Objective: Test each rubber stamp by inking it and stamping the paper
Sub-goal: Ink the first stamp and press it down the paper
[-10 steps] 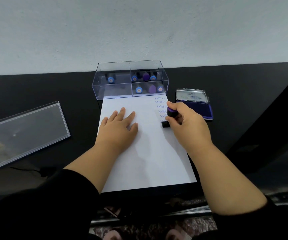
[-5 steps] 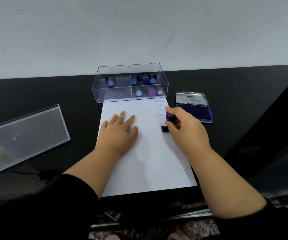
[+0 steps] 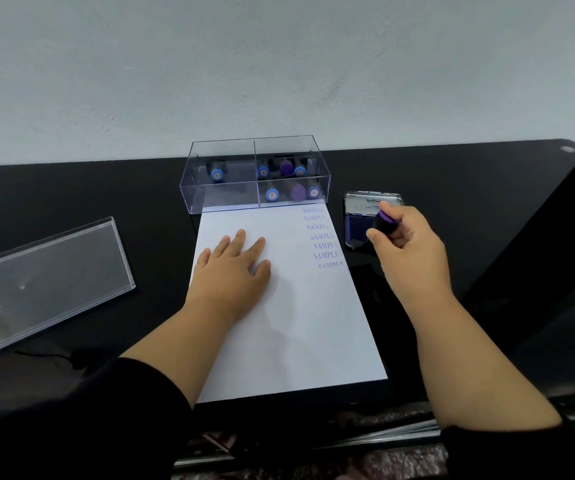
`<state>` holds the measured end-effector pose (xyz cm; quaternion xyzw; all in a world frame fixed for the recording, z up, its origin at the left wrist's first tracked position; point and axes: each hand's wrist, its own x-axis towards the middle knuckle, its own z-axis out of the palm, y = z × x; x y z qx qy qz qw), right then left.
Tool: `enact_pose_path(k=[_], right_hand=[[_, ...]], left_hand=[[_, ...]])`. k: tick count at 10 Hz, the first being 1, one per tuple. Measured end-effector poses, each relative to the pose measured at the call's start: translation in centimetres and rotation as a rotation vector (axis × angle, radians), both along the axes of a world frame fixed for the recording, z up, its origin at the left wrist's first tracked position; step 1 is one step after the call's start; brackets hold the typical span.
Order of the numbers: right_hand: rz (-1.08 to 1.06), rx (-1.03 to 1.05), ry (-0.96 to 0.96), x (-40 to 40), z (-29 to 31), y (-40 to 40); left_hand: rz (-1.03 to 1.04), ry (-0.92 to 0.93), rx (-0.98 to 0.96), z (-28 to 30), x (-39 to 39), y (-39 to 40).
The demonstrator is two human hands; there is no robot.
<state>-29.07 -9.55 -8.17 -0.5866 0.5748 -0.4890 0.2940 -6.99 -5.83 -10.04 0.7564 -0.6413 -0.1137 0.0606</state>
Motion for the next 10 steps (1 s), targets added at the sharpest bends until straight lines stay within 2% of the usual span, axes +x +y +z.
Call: enact_pose_path(k=[4, 7, 10], right_hand=[[0.001, -0.028, 0.065, -0.3, 0.7, -0.8], [-0.017, 0.009, 0.361, -0.6, 1.3, -3.4], [0.000, 0.052, 0.466, -0.9, 1.3, -2.4]], left_hand=[[0.000, -0.001, 0.002, -0.1, 0.1, 0.0], [-0.007, -0.005, 0.003, -0.1, 0.1, -0.1], [-0.005, 0.003, 0.009, 0.0, 0.1, 0.0]])
